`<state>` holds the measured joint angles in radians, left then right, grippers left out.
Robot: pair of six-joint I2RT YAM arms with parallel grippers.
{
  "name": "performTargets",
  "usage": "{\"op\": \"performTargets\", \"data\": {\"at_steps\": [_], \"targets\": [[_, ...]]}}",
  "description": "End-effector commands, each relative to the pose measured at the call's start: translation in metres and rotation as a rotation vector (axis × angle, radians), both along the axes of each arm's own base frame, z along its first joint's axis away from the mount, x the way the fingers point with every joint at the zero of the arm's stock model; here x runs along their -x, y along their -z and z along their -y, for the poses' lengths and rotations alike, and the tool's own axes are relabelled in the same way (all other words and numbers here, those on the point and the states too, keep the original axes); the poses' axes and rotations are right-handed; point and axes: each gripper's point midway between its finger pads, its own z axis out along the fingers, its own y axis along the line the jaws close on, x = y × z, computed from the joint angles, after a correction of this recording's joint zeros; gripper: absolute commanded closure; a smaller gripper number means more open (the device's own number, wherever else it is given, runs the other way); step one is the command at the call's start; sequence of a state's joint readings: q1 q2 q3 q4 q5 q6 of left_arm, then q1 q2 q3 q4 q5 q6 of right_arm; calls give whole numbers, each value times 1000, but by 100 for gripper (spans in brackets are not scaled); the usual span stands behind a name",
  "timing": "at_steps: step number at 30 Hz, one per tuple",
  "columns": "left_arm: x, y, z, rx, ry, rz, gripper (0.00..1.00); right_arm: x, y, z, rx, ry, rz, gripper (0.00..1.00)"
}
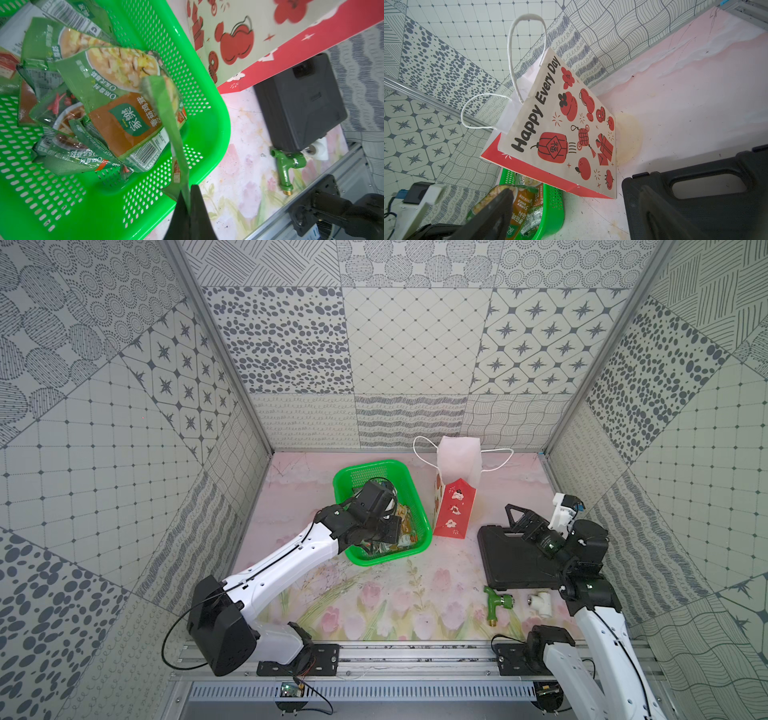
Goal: Place the condiment packets inside the bag
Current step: Pick up the condiment packet from the storage box, then place the condiment packet in the paper bag.
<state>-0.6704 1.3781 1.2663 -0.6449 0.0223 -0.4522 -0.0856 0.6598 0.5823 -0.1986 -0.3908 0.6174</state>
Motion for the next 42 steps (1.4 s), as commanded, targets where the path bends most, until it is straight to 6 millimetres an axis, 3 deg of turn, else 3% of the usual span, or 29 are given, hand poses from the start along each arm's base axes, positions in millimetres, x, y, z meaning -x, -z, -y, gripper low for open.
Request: {"op": "performTargets", "data": {"at_steps": [1,8,18,24,32,37,42], "targets": [[10,-46,7,92,34,10,100,0,-11,5,17,26,46,3],[17,-110,19,221,97,80,100,0,-10,8,22,41,40,3],[19,-216,54,425,254,185,100,0,-7,10,26,51,31,3],[11,-260,80,517,331,201,100,0,-6,12,33,59,23,3],[-20,-281,121,578,429,240,100,-2,-1,11,29,54,-3,3],[-41,-273,146,619,495,257,100,-2,-1,10,27,47,-6,3],[-71,-250,161,640,488,232,100,-2,-1,9,24,38,-10,3]]}}
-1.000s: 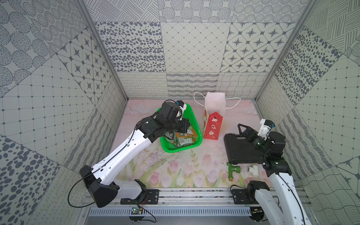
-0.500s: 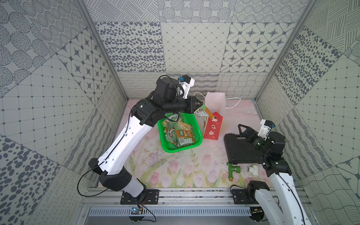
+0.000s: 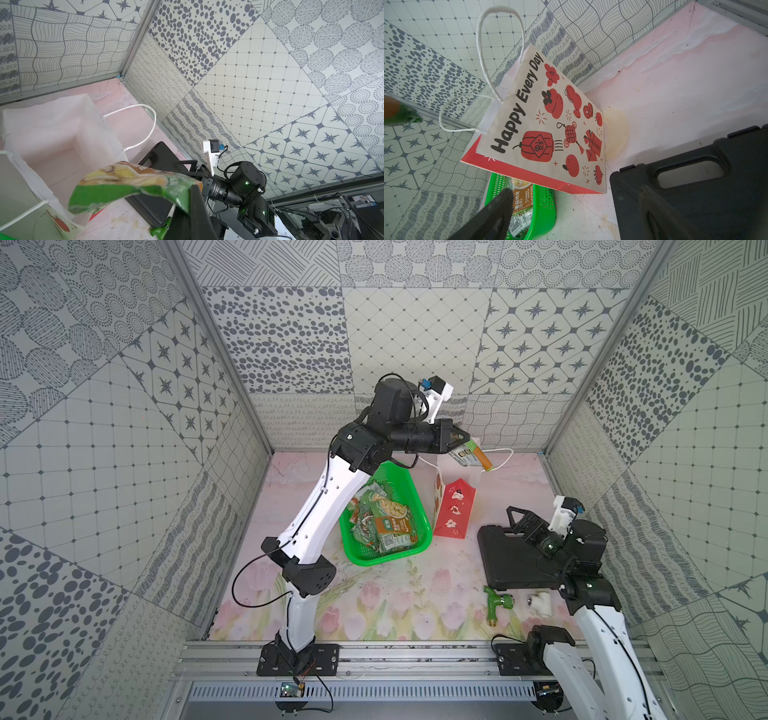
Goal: Place the condiment packets inside the bag
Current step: Place the condiment packet in the paper bag.
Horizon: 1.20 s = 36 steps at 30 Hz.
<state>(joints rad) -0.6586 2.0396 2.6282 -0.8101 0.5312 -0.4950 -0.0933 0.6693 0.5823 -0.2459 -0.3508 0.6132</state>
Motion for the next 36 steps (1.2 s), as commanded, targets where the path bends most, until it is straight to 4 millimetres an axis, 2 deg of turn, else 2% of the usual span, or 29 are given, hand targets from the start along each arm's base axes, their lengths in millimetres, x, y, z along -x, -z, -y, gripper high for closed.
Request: {"op": "performTargets", "data": {"at_steps": [1,8,15,20,21,22,24,25,29,31,36], "targets": [[-16,1,17,77,90,27,100,-2,-15,0,14,-8,48,3],[-54,46,21,50,56,-78,100,-1,-16,-2,8,-19,47,3],[-62,80,24,0,49,-174,100,-1,-16,-4,4,-29,44,3],[-68,97,21,-23,22,-228,100,-1,-18,-4,3,-33,48,3],[-68,98,21,-23,25,-232,93,-1,-17,-5,2,-35,47,3],[-67,98,20,-21,29,-237,78,-1,-17,-5,2,-35,46,3],[-63,94,22,-13,44,-246,57,-1,-17,-5,3,-35,46,3],[-61,91,21,-8,46,-244,52,-1,-18,-5,3,-35,47,3],[-46,70,18,-2,50,-204,39,-1,-17,-5,3,-35,45,3],[-37,62,17,-7,53,-182,37,-1,-16,-4,3,-33,44,3],[-15,55,6,-70,25,-136,28,-2,-14,-4,4,-31,38,3]]}}
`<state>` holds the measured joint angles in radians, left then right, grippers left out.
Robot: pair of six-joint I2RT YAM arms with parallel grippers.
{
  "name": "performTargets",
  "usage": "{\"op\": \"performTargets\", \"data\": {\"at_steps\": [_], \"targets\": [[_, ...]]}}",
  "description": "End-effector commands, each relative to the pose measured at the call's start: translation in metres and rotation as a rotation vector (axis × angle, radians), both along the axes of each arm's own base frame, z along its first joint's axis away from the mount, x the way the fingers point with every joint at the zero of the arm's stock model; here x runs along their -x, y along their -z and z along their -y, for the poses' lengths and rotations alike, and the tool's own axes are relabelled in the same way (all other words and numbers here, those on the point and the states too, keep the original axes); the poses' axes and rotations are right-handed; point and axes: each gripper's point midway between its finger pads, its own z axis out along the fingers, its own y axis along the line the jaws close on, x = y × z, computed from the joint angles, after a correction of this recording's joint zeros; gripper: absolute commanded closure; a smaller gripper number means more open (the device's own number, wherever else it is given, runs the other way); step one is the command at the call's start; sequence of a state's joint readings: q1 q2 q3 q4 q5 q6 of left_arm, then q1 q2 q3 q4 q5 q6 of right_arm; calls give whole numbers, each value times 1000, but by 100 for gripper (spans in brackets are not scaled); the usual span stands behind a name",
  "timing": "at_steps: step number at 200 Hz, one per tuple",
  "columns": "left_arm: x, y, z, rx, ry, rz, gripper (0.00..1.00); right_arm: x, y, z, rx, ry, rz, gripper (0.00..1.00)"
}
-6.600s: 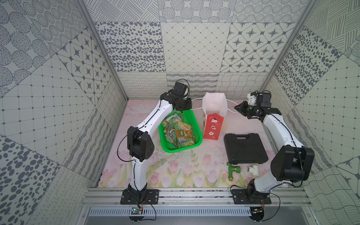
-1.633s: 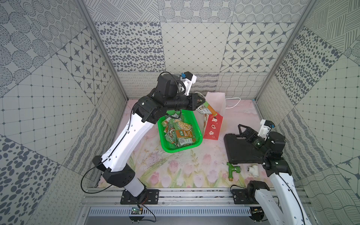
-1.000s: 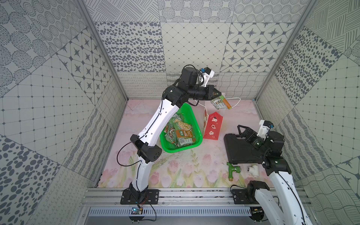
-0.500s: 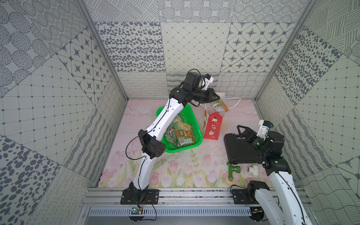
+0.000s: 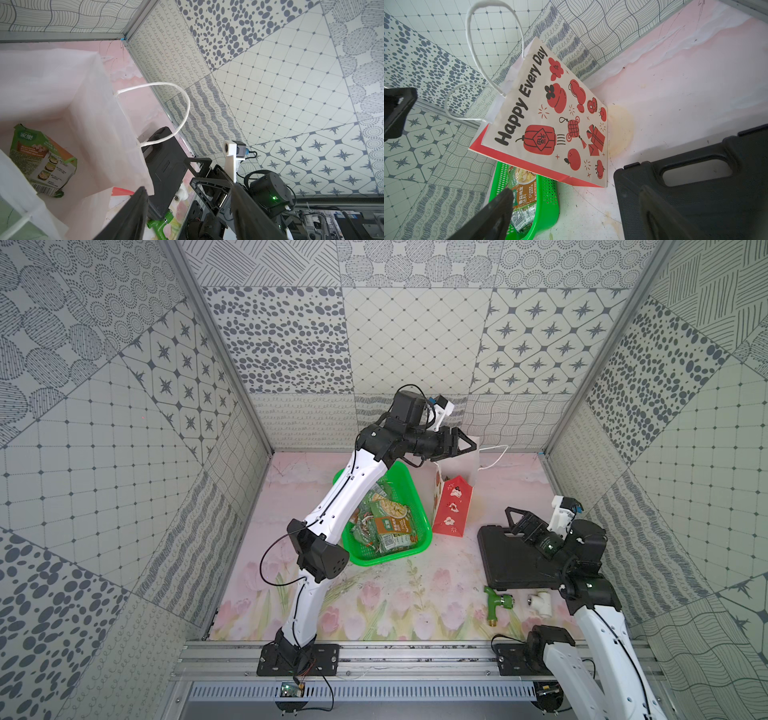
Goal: Place the condiment packets inside the bag
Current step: Place the condiment packet in the paper bag.
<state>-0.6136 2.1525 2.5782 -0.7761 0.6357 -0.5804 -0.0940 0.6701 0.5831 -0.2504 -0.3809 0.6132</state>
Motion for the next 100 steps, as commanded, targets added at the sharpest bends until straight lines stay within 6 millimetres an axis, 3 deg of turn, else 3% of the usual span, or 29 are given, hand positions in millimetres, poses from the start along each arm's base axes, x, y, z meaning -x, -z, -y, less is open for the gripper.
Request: {"op": "performTargets", "data": {"at_steps": [1,62,100], "targets": [[26,-10,-12,-66,-6,81,26,-4,-14,1,14,-3,39,3],[54,22,-64,-208,-152,127,2,-4,-15,-2,-7,-18,43,3],[72,51,-96,-259,-235,111,0,-5,-16,-8,-37,-41,29,3]]}}
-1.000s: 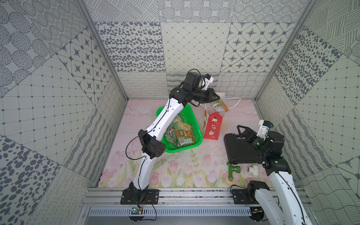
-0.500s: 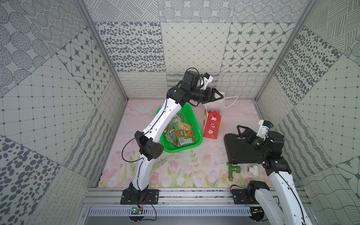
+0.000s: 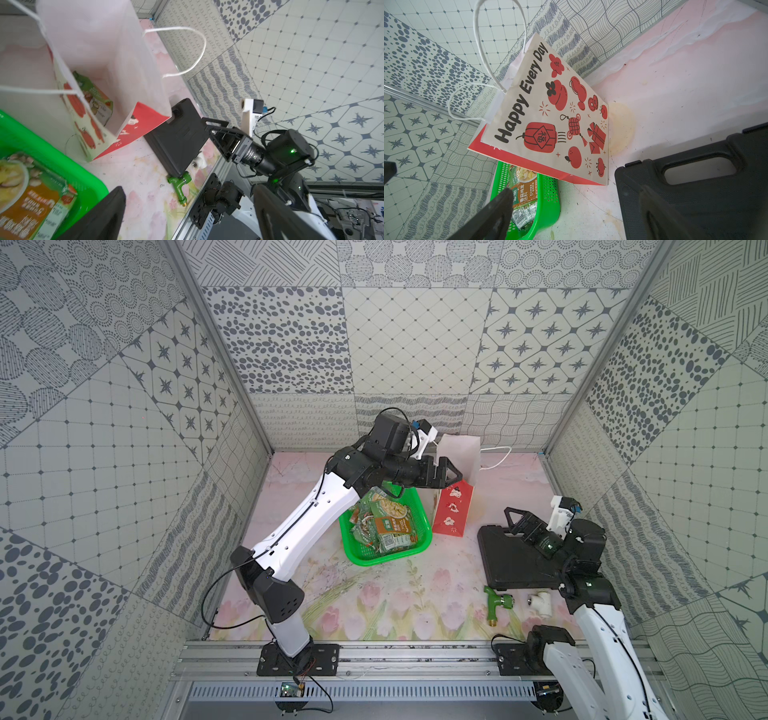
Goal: Place the condiment packets inside the bag
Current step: Place the condiment packet in the paper bag, then pick up the condiment packet from the storage box.
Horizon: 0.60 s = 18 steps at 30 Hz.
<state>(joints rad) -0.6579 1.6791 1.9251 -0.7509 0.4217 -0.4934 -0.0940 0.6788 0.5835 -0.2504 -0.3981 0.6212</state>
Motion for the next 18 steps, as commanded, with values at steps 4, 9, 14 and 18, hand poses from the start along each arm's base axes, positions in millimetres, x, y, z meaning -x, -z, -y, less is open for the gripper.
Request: {"op": "performTargets", "data": {"at_steps": [4,9,14,18], "targets": [[7,37,-48,-96,-163,91,0,-6,-21,-15,-50,-72,25,3],[9,73,-70,-143,-239,44,1,-10,-10,-33,20,-115,13,3],[4,117,-95,-185,-341,-64,0,-11,8,-41,121,-100,19,3],[0,150,-112,-151,-424,-177,1,-10,15,-34,151,-60,16,3]]}}
